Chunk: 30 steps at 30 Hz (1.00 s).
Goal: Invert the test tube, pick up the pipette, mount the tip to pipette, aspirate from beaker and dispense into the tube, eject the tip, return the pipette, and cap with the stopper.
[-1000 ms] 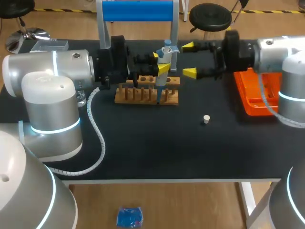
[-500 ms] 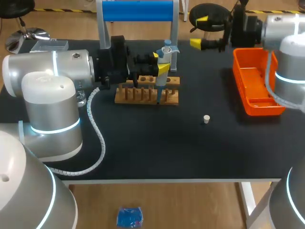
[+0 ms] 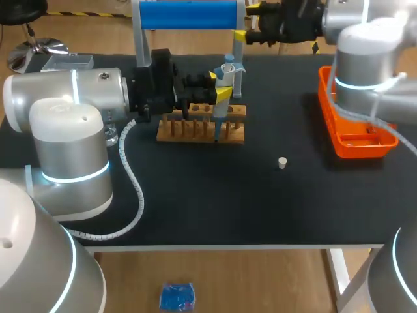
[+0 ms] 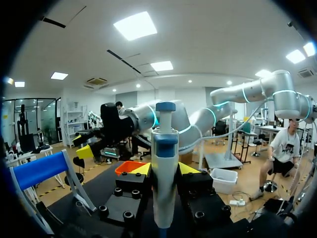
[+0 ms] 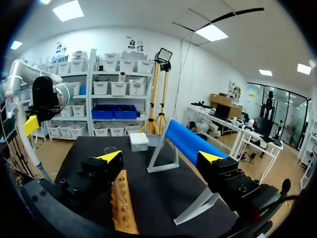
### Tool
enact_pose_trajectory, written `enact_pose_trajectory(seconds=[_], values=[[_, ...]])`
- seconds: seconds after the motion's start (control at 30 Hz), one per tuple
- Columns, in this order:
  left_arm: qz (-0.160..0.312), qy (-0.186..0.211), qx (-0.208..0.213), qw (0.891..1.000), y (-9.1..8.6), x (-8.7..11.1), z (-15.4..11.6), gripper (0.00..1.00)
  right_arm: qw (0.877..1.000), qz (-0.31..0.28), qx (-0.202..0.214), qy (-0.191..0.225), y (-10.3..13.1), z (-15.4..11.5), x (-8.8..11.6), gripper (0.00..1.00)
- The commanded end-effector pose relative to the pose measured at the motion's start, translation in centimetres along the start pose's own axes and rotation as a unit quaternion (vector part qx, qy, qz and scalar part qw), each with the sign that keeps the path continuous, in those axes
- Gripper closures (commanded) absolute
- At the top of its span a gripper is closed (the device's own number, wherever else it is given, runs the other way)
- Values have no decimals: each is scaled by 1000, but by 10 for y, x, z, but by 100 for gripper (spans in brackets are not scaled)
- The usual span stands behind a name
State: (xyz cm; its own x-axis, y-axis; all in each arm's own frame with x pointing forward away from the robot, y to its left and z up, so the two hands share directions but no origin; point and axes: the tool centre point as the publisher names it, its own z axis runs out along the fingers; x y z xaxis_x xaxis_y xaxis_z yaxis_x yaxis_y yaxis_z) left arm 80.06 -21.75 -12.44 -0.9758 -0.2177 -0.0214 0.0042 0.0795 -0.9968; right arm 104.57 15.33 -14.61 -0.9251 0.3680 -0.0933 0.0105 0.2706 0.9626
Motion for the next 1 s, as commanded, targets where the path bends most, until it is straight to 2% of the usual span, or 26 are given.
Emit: enact_pose_trajectory(seconds=[0.03, 0.33, 0.4, 1.0], values=[[1, -2, 3, 1000, 1, 1, 0, 100, 1000, 3, 10, -2, 3, 27, -8, 0], [1, -2, 3, 1000, 1, 1, 0, 100, 1000, 4, 20, -10, 0, 39, -11, 0], [1, -2, 3, 1000, 1, 1, 0, 100, 999, -8, 36, -21, -2, 40, -11, 0], [1, -2, 3, 1000, 1, 1, 0, 100, 999, -5, 32, -20, -3, 41, -11, 0]])
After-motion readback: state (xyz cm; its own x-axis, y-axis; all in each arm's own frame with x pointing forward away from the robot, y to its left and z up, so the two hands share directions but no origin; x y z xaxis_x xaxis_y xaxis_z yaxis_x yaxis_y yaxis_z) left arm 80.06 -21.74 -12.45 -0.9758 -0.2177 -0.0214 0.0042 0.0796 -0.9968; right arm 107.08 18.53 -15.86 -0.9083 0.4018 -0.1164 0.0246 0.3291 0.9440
